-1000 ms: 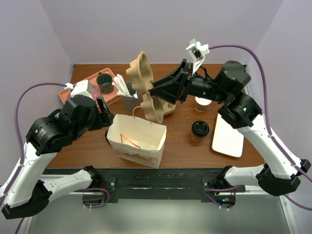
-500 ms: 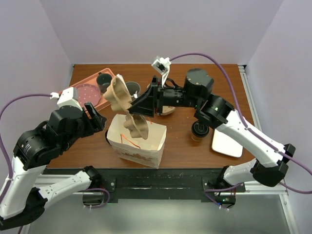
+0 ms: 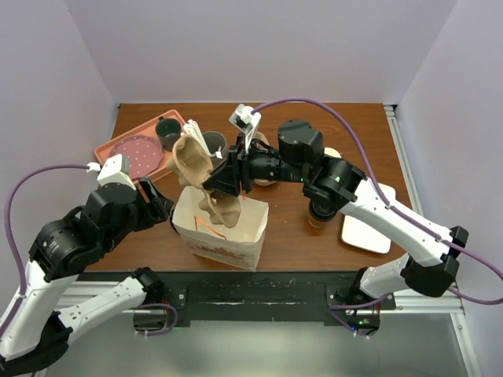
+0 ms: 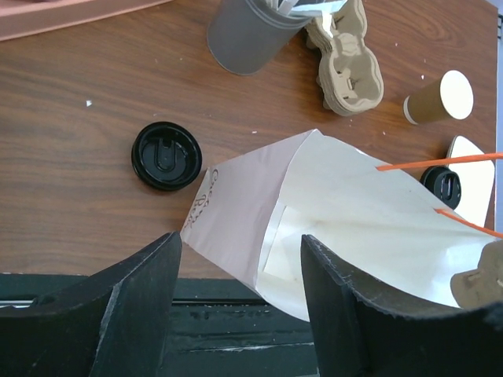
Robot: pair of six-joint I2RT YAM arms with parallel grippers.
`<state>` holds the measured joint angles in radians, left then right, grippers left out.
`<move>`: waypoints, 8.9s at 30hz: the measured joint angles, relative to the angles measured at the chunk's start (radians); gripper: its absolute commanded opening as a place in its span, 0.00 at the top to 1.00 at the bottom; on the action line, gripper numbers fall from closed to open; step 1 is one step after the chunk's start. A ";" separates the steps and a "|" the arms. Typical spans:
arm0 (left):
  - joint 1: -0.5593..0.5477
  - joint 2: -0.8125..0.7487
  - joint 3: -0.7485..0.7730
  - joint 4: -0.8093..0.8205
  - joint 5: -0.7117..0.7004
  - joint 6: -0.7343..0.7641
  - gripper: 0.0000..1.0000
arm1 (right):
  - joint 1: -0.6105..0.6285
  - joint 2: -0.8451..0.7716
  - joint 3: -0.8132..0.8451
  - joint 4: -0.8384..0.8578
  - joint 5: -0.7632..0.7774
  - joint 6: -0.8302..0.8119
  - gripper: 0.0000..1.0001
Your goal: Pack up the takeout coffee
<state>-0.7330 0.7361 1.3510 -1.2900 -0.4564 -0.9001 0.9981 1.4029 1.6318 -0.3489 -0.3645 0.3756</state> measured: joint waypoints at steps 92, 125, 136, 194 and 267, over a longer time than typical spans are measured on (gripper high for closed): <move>0.001 0.027 -0.256 0.391 0.280 0.109 1.00 | 0.188 0.277 0.030 -0.626 0.478 -0.349 0.78; 0.001 0.053 -0.263 0.391 0.300 0.115 0.50 | 0.189 0.264 0.228 -0.595 0.536 -0.195 0.42; 0.001 0.174 -0.173 0.368 0.232 0.190 0.48 | 0.189 0.041 0.265 -0.554 0.647 0.090 0.43; 0.002 0.390 -0.037 0.307 0.196 0.130 0.63 | -0.011 0.146 0.185 -0.444 0.753 -0.271 1.00; 0.024 0.084 -0.325 0.652 0.323 0.386 1.00 | -0.523 -0.033 -0.483 -0.593 0.674 0.191 0.11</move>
<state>-0.7090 0.8200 1.0260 -0.6380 -0.1337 -0.5137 0.4747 1.3697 1.1488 -0.9421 0.3092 0.5667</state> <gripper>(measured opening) 0.015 0.894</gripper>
